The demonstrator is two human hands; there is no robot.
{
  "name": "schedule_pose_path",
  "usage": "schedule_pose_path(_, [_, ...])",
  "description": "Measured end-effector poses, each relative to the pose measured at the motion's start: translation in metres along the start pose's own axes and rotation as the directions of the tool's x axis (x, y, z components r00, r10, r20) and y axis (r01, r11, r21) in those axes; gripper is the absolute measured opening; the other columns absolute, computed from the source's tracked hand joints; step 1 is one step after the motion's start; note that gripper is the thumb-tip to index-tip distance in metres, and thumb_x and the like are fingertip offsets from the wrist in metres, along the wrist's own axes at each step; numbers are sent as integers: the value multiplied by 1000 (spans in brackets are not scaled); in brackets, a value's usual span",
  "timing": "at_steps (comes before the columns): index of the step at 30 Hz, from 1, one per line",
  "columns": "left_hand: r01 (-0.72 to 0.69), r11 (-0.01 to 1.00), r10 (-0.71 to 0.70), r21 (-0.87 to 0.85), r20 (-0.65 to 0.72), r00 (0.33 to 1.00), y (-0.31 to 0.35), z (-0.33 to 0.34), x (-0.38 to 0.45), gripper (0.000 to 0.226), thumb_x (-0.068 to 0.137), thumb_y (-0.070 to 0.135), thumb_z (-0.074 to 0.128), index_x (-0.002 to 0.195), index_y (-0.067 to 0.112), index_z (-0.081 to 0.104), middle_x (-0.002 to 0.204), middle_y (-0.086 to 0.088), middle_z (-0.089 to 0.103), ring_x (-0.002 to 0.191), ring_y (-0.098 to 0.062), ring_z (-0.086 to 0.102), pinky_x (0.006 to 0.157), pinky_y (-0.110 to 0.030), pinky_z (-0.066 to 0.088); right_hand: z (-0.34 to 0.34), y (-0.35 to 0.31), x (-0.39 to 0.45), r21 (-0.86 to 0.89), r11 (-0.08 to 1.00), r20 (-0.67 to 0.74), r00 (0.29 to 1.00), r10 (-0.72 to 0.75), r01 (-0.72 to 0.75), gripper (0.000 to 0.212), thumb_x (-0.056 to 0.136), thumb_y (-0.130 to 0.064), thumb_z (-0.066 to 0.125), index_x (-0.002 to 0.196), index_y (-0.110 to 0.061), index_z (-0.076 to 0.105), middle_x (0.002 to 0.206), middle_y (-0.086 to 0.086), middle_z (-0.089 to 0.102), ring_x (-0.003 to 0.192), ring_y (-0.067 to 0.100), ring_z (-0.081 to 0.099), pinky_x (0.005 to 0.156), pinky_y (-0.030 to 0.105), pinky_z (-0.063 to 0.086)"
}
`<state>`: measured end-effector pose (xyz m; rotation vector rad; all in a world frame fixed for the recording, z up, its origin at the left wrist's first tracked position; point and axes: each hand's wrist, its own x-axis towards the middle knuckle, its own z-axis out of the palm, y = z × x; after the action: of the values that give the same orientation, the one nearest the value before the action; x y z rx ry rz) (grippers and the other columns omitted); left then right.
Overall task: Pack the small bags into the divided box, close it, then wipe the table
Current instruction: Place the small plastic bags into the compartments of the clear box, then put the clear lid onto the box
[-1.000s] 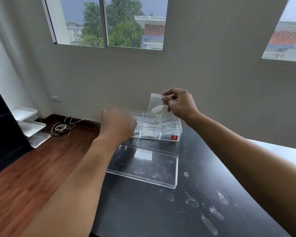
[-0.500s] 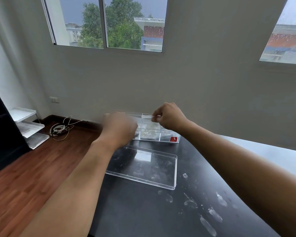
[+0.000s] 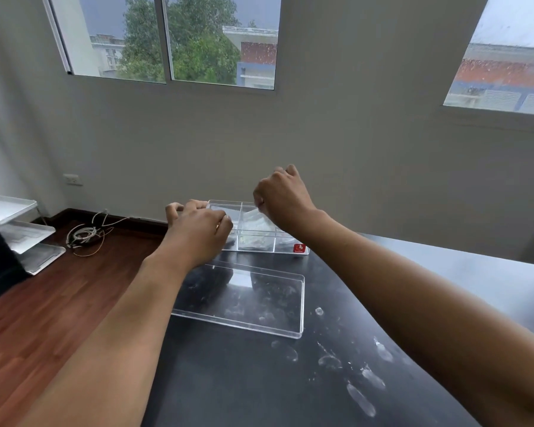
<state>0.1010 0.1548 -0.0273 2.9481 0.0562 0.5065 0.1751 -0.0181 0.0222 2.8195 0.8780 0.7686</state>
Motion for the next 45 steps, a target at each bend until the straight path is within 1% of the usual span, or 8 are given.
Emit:
schedule_pose_path(5, [1,1000,-1,12,-3,1000,1,-1,0,48,101,39,26,96,30,72,117,3,67,137,-14,37,104,-46,12,-7,-10,-11,19,999,48,998,49,-50,25,97,-40,65,86,-19,73,90,6,74,97,29,65,98,42,36])
schedule_pose_path(11, [16,1000,-16,20,4,1000,3,-1,0,47,100,36,26,88,29,71,103,5,66,130,-16,43,100,-46,17,-7,-28,-22,105,972,204,961,185,-209,43,104,-35,43,65,-16,42,90,10,65,103,33,65,112,50,29])
schedule_pose_path(17, [27,1000,-27,11,14,1000,6,-4,-2,48,100,34,25,88,27,72,99,4,65,125,-19,45,96,-46,20,-10,-36,-34,94,959,290,929,230,-267,37,105,-35,33,94,-18,64,116,14,70,121,36,53,114,53,24])
schedule_pose_path(24, [48,999,-48,4,1,999,10,-3,-4,47,100,33,27,86,24,70,97,0,61,117,-23,48,95,-46,25,-16,-48,-53,116,955,32,962,270,-272,47,105,-31,32,64,-19,50,85,12,73,110,35,50,95,44,33])
schedule_pose_path(27, [55,998,-55,-6,-9,998,8,0,-3,48,99,36,26,85,24,70,96,-2,64,112,-24,49,89,-45,25,-11,-45,-57,129,957,109,963,248,-261,48,106,-30,32,83,-15,71,96,14,75,108,37,52,95,46,35])
schedule_pose_path(31, [52,999,-53,-13,-47,997,8,3,-2,48,99,37,28,88,23,73,91,-3,62,109,-25,52,83,-41,22,-3,-38,-64,198,947,188,958,216,-252,41,105,-23,34,71,-18,56,98,15,73,103,38,53,93,47,39])
schedule_pose_path(40, [-100,992,79,-71,-251,965,0,-12,-20,33,97,42,46,129,37,54,124,5,67,125,-21,55,100,-44,24,-23,-26,-95,325,944,-24,998,61,-50,38,103,-39,49,130,-21,69,126,7,70,121,31,56,106,44,32])
schedule_pose_path(45, [-315,946,297,-81,-181,938,-18,-41,-70,38,93,66,44,120,42,57,120,21,65,121,-5,56,99,-37,22,-52,-11,-134,504,862,-39,999,-35,50,35,99,-44,62,121,-20,72,113,-1,72,109,21,64,102,38,40])
